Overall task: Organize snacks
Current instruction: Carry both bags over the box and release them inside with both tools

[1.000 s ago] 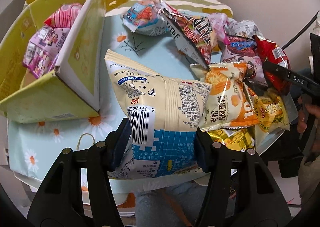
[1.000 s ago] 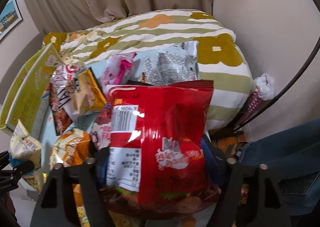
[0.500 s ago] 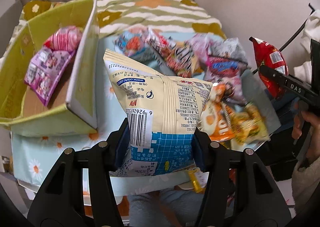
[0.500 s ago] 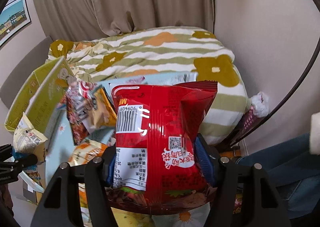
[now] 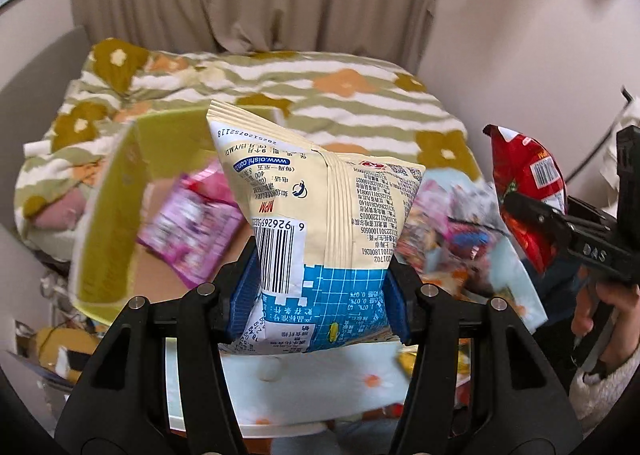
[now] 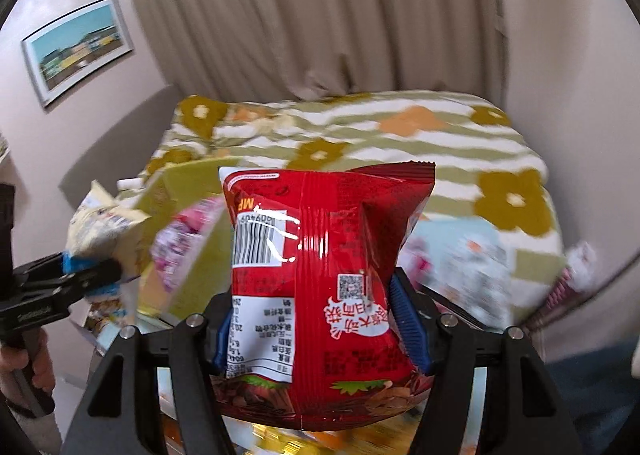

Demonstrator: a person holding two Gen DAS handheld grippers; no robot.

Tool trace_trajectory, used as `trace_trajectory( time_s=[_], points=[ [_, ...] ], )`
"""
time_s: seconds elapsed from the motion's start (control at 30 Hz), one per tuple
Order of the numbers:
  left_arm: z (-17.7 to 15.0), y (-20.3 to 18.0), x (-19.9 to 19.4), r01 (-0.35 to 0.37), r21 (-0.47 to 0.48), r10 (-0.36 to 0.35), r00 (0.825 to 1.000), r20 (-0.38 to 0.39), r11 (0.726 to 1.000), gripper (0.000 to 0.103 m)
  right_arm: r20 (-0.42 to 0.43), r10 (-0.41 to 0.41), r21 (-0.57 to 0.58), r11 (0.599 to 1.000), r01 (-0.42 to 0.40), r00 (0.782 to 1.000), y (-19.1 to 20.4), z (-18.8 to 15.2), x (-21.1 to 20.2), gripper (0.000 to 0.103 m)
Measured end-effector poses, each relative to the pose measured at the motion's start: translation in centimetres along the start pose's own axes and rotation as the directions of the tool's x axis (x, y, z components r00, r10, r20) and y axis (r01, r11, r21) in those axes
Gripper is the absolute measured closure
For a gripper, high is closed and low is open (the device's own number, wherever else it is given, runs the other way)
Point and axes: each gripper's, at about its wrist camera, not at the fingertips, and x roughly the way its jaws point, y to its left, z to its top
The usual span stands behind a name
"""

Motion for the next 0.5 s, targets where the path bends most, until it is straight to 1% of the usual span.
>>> trace_trajectory(
  time_s=[0.13,0.2,0.3,0.4,0.5],
  points=[
    [1.2,4.4,-0.3,-0.06,-0.015,0.06,0.998,0.005,0.998,0.049,-0.007,0.072,-0.053,0.996,-0.072,0.997,5.6,2.0,2.5,0.041],
    [1.6,6.7,0.2,-0.088,-0.02,0.088,0.996,-0.003,0.996,0.049,-0.019,0.106,-0.079,0.991,-0.108,0.994,8.5,3.0,4.3,0.041],
    [1.8,9.7,1.2,-0.122,-0.021,0.122,0.992,-0.025,0.992,0.049,-0.039,0.143,-0.1,0.984,-0.146,0.989,11.9,3.7,6.6,0.041],
    [1.7,11.9,2.7,-0.137,-0.012,0.136,0.989,-0.054,0.991,0.049,-0.066,0.168,-0.112,0.978,-0.175,0.984,15.0,4.2,9.5,0.041],
    [1.3,13.3,4.2,-0.128,0.004,0.128,0.988,-0.085,0.992,0.049,-0.092,0.172,-0.112,0.977,-0.182,0.981,16.7,4.2,11.4,0.041]
  ],
)
